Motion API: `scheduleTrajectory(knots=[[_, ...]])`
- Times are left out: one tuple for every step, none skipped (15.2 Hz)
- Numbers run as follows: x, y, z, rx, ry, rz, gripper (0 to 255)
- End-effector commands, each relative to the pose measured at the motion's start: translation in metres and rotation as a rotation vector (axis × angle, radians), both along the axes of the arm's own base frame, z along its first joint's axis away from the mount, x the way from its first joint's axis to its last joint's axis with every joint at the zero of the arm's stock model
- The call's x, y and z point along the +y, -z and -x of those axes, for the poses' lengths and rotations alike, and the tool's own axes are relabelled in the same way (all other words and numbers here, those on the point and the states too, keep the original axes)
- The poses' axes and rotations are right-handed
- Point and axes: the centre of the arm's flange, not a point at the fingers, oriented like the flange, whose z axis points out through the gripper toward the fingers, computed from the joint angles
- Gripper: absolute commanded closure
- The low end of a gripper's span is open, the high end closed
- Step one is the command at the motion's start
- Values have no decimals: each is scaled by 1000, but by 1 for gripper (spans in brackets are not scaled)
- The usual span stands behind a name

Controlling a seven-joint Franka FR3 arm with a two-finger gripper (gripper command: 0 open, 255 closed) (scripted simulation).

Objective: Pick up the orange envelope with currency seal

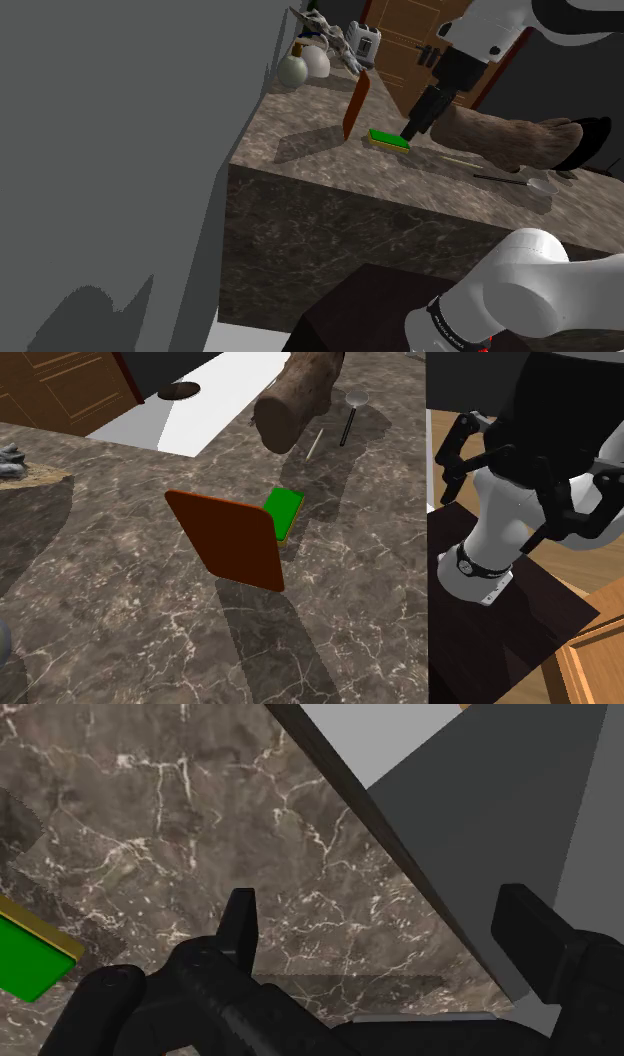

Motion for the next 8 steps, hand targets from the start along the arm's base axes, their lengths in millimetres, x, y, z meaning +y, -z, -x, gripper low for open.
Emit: scheduleTrajectory(knots=[[0, 0, 0, 0, 0, 0, 0], [0, -2, -13, 5, 42, 5, 0], [-1, -3, -27, 10, 84, 11, 0], [-3, -5, -40, 15, 125, 16, 0], [-5, -6, -53, 20, 167, 21, 0], [-7, -7, -66, 25, 209, 27, 0], [-10, -9, -79, 29, 251, 32, 0], [-14, -10, -92, 34, 293, 37, 0]])
